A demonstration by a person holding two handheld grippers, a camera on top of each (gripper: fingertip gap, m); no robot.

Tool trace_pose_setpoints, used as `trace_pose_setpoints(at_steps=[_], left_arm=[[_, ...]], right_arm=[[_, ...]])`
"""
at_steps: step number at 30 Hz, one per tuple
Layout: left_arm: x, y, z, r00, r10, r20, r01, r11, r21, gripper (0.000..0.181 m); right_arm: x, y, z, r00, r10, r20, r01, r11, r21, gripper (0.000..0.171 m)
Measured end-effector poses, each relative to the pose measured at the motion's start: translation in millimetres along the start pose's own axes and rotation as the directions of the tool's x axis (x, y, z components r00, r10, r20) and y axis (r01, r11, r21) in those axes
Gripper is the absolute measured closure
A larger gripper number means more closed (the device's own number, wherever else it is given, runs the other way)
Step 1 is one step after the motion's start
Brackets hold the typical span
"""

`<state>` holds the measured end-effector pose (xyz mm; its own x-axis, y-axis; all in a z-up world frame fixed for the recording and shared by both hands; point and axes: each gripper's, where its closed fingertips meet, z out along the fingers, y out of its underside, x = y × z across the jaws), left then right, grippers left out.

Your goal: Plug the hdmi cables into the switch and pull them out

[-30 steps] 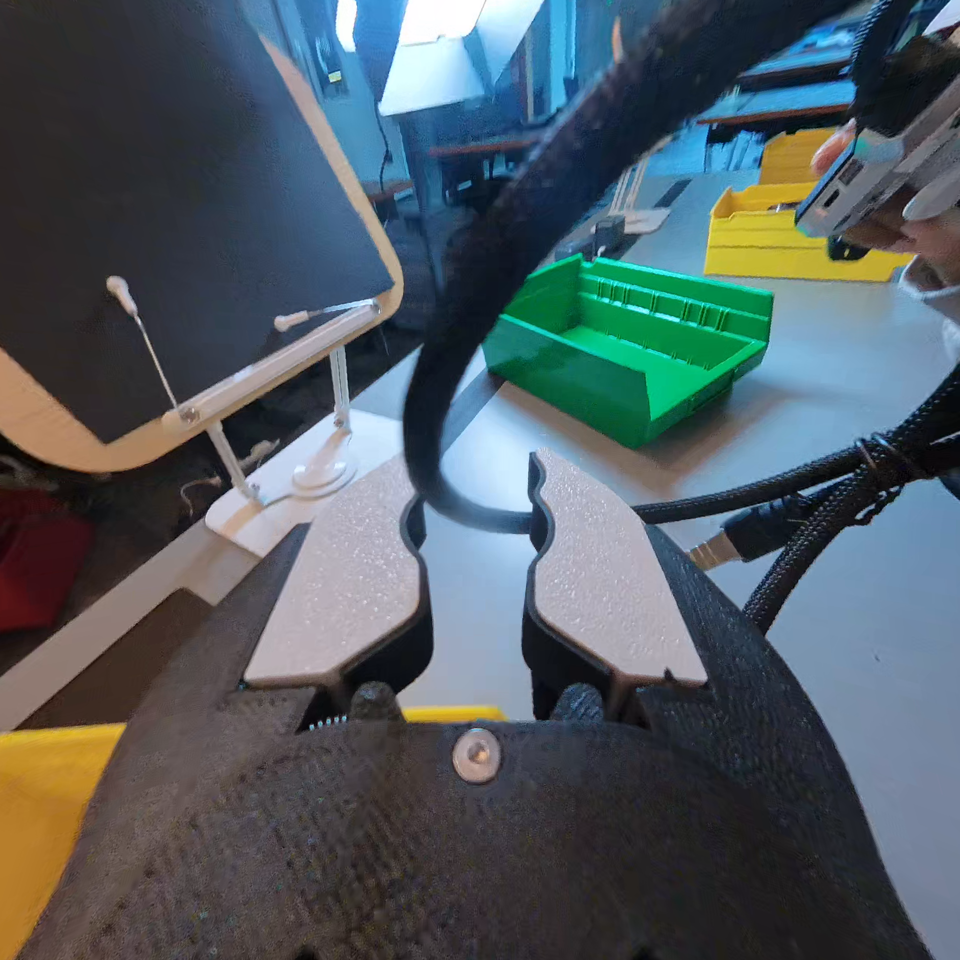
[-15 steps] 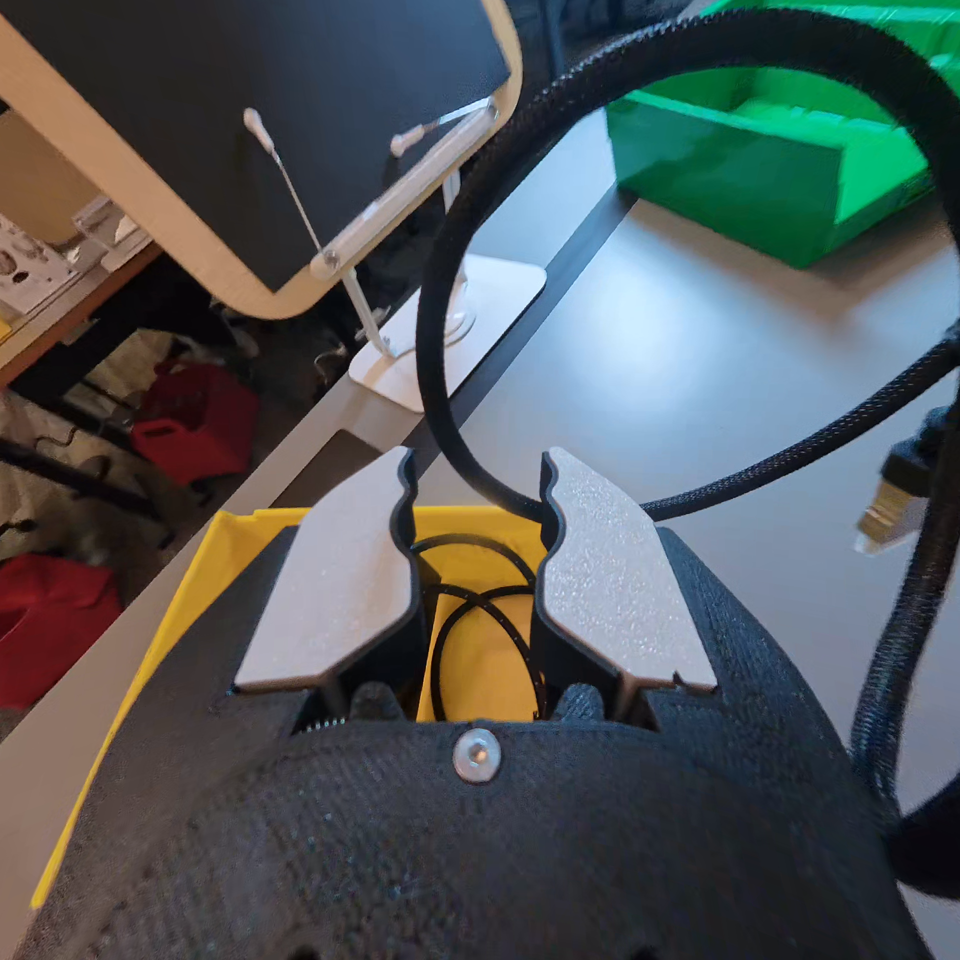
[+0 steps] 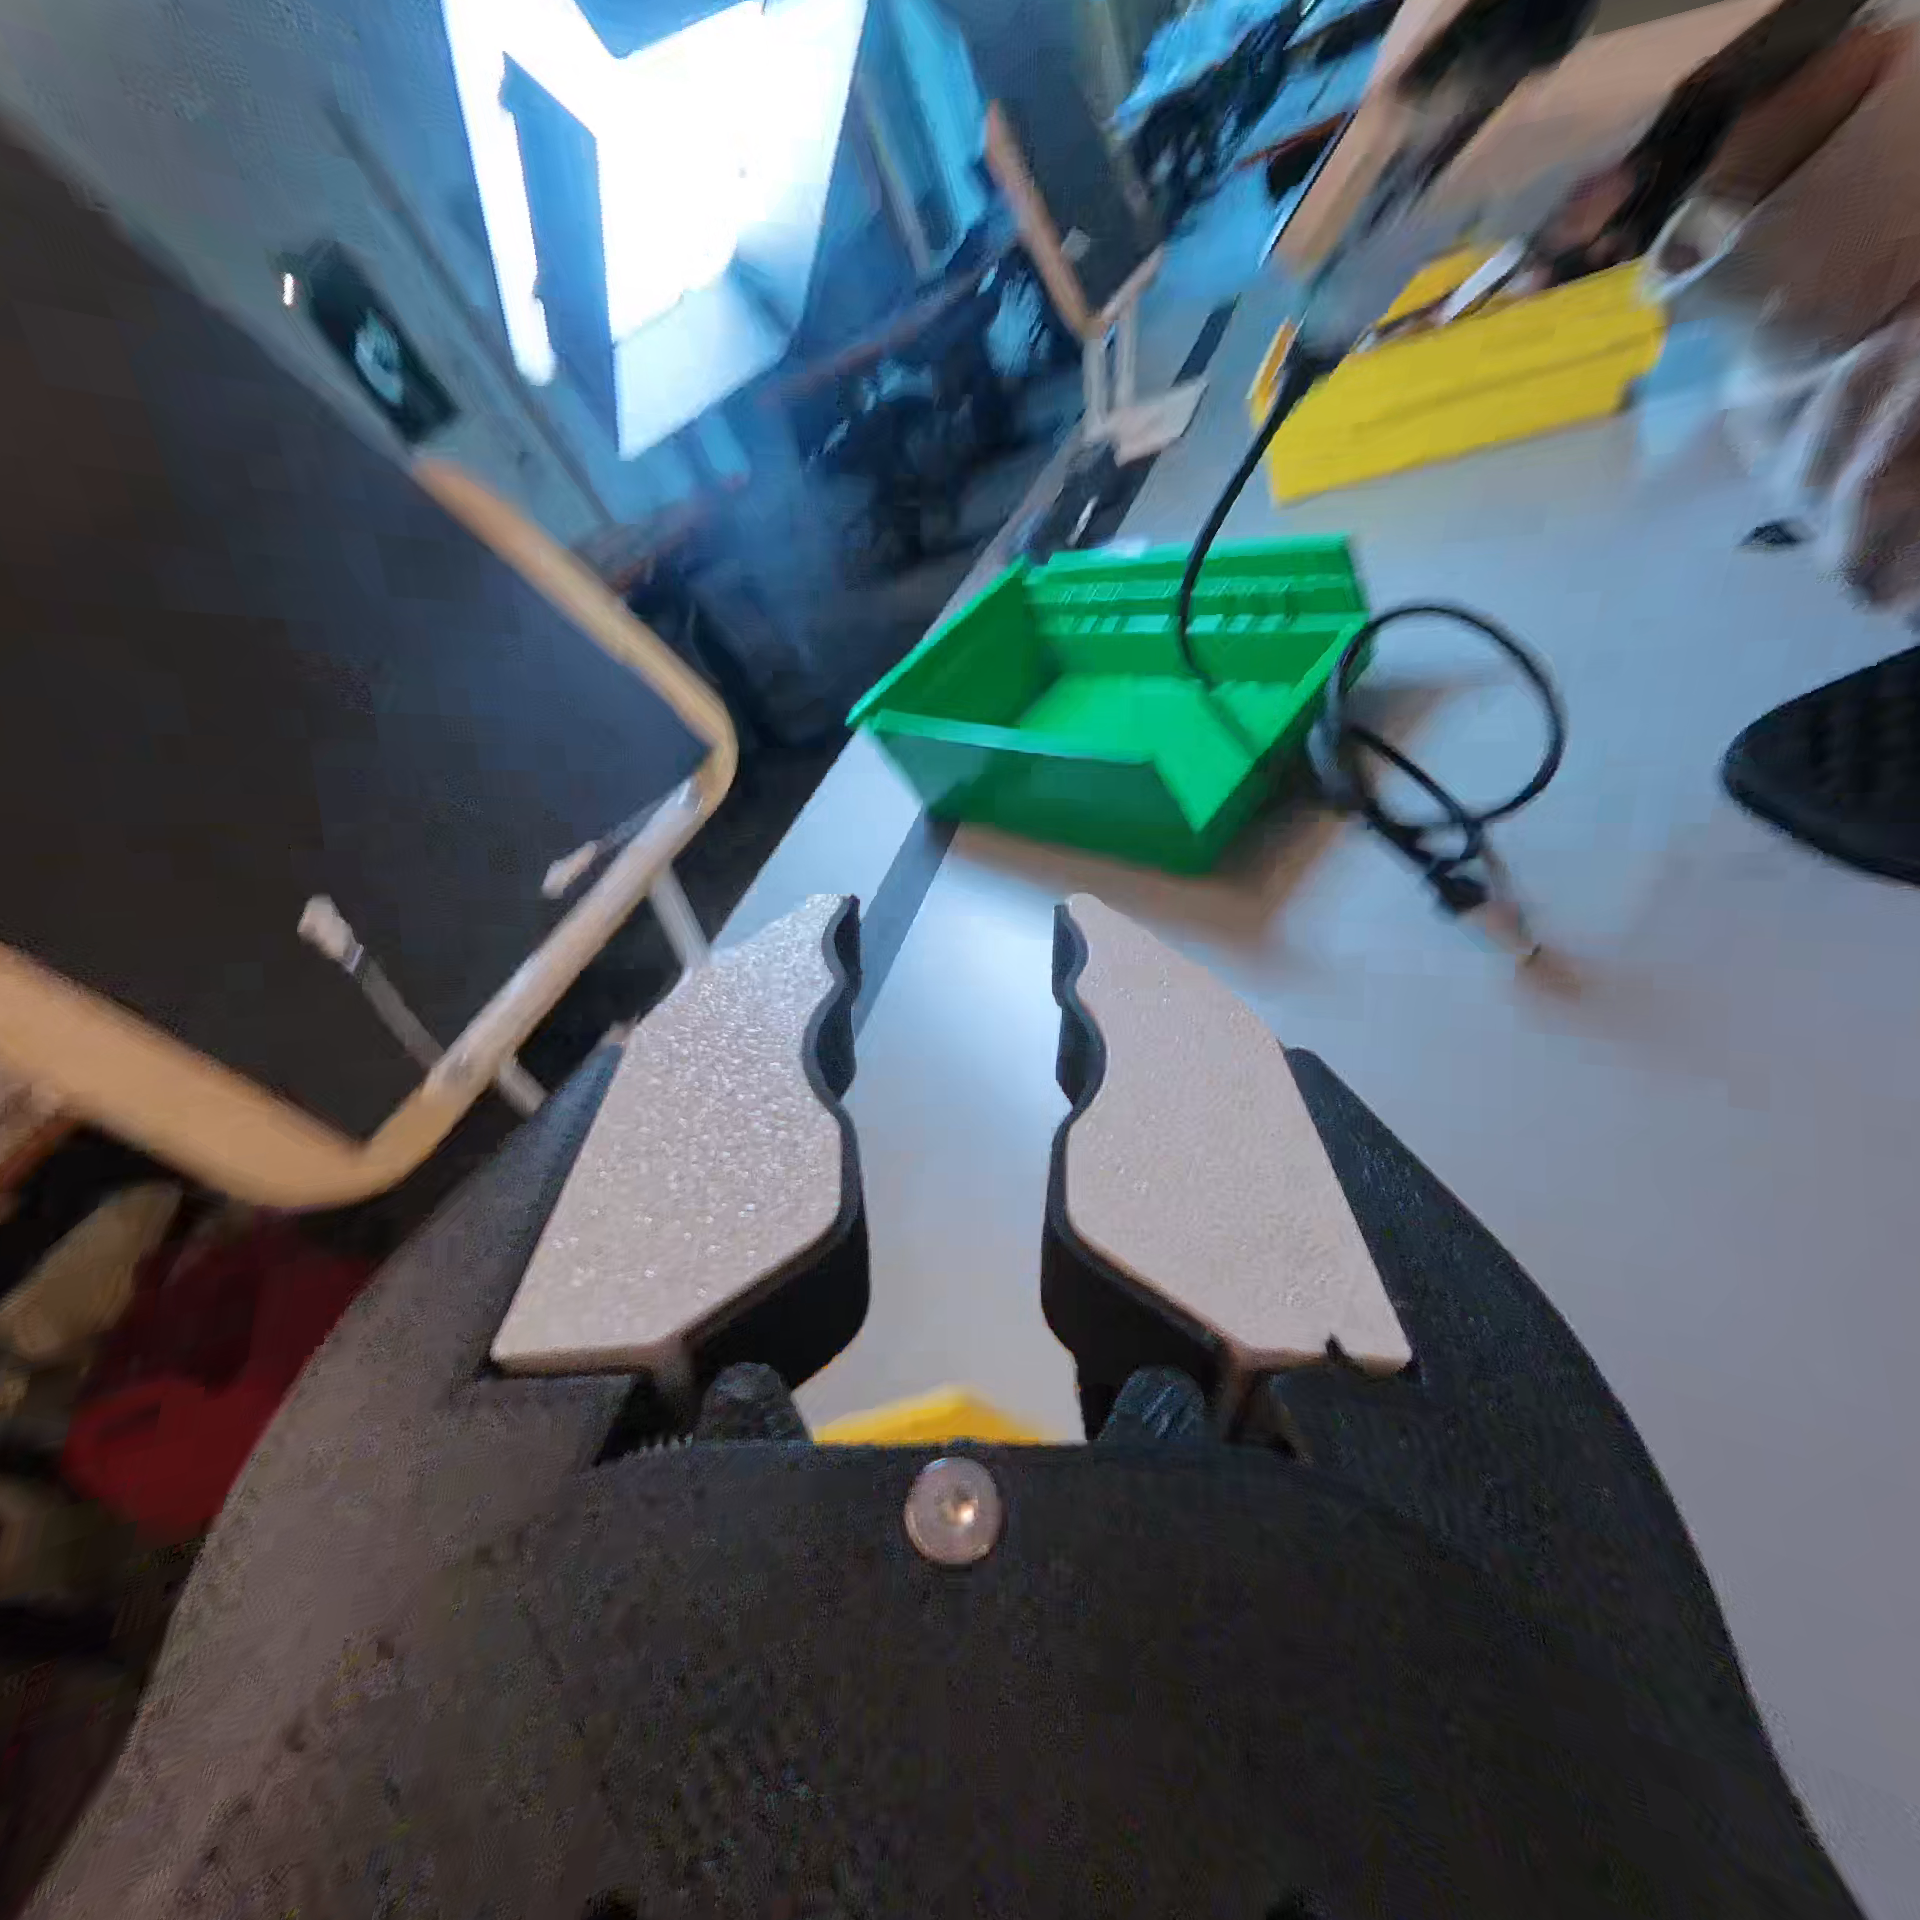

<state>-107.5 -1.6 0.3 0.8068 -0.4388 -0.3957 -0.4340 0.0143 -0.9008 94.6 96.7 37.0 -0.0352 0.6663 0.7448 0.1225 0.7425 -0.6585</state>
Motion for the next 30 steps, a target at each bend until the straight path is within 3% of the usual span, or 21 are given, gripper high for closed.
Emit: trace_pose_setpoints(at_steps=[3,7,10,11,13,19,23,26,30], left_arm=[[57.1,-35.2,43.6,0.987,0.125,-0.101,-0.118,0.990,0.073,0.145],[110.1,-28.1,90.9,0.938,0.313,-0.152,-0.315,0.949,0.011,0.136],[120.1,-25.4,101.6,0.918,0.370,-0.144,-0.368,0.929,0.041,0.145],[125.0,-25.5,99.4,0.910,0.375,-0.174,-0.369,0.927,0.069,0.156],[125.8,-26.2,93.3,0.906,0.373,-0.202,-0.357,0.927,0.112,0.159],[111.5,-60.4,57.2,0.936,0.201,-0.289,-0.079,0.920,0.384,0.159],[106.6,-88.7,30.5,0.920,0.107,-0.378,0.128,0.828,0.546,0.159],[111.9,-107.9,20.7,0.903,0.078,-0.423,0.227,0.749,0.623,0.159],[117.5,-113.5,23.0,0.883,0.052,-0.467,0.303,0.696,0.651,0.159]], right_arm=[[-21.2,2.0,16.8,0.997,-0.020,0.077,0.022,0.999,-0.027,0.149],[-68.7,-17.8,41.0,0.969,-0.034,0.246,0.021,0.998,0.055,0.149],[-101.7,-33.9,54.9,0.937,-0.036,0.347,-0.005,0.993,0.116,0.149],[-107.7,-35.3,58.3,0.932,-0.043,0.360,0.000,0.993,0.118,0.149],[-105.2,-41.4,60.4,0.943,-0.031,0.330,-0.021,0.988,0.154,0.148],[-58.9,-60.9,33.7,0.945,0.167,0.282,-0.254,0.917,0.307,0.130],[-48.9,-25.9,33.9,0.894,0.280,0.349,-0.378,0.890,0.256,0.123],[-82.9,-8.2,54.9,0.820,0.330,0.468,-0.454,0.873,0.180,0.115],[-136.6,-40.0,81.9,0.720,0.279,0.635,-0.512,0.832,0.216,0.125]])
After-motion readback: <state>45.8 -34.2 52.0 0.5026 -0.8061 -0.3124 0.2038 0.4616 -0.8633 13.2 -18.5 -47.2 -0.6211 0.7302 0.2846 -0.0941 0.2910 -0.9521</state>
